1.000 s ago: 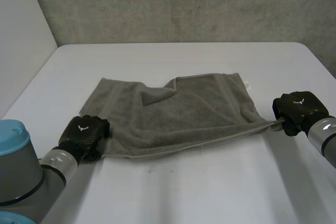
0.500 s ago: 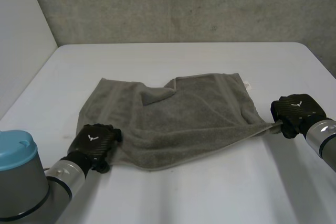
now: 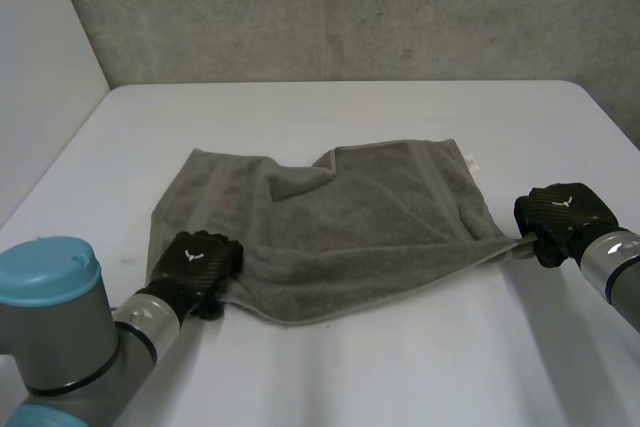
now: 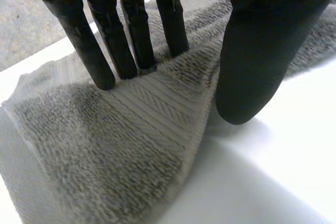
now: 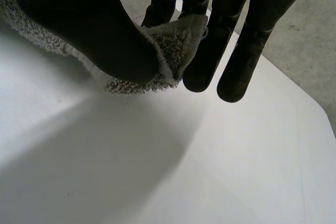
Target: Fold the towel.
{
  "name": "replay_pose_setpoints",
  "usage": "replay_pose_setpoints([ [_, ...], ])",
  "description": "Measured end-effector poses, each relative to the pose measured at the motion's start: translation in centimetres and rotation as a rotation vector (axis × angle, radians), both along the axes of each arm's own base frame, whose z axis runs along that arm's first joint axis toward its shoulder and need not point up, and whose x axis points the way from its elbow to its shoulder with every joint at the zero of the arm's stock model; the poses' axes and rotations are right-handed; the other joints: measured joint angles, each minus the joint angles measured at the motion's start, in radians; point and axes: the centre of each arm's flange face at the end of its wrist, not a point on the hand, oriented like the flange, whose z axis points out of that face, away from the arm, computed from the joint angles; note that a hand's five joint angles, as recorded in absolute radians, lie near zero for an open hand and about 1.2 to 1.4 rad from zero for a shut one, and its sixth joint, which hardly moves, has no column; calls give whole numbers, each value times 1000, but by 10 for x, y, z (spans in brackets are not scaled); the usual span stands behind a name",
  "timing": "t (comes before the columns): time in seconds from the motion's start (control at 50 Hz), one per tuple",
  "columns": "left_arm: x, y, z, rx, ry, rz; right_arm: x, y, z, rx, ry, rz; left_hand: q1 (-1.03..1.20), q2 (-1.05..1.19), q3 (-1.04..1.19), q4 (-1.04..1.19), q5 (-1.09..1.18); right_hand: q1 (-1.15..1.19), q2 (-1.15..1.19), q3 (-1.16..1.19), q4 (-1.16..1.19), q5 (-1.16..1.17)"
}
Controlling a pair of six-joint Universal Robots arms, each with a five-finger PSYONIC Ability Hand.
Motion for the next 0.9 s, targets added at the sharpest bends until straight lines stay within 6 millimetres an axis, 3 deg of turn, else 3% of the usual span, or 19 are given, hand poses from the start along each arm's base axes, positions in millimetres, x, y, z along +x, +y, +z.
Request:
replay_pose_setpoints([
  [0.22,-1,-18,10,-100,26,28,0,0,0,-1,2,1,82,84,84,83,85,0,0,0,0,0],
  [0.38,16,-31,13,-135,7,124,1,0,0,-1,1,4,106,105,105,104,106,0,0,0,0,0],
  [0.58,24,-18,12,-142,-90,108,1,0,4,-6,2,6,453,464,463,464,455,0,0,0,0,0],
  [0.66,25,-11,15,-175,-154,79,1,0,8,-11,7,5,498,535,532,536,517,0,0,0,0,0],
  [0.76,27,-2,38,-289,-263,34,1,2,34,-48,38,18,508,563,562,564,541,0,0,0,0,0],
  [0.78,28,0,52,-332,-285,28,0,5,50,-67,53,26,508,566,563,566,543,0,0,0,0,0],
  [0.8,28,0,52,-332,-285,28,0,5,50,-67,53,26,508,566,563,566,543,0,0,0,0,0],
  [0.82,29,3,68,-375,-298,25,0,7,68,-88,67,32,508,568,566,568,544,0,0,0,0,0],
  [0.9,31,8,102,-444,-305,25,0,12,100,-123,85,39,508,570,568,570,548,0,1,0,0,0],
])
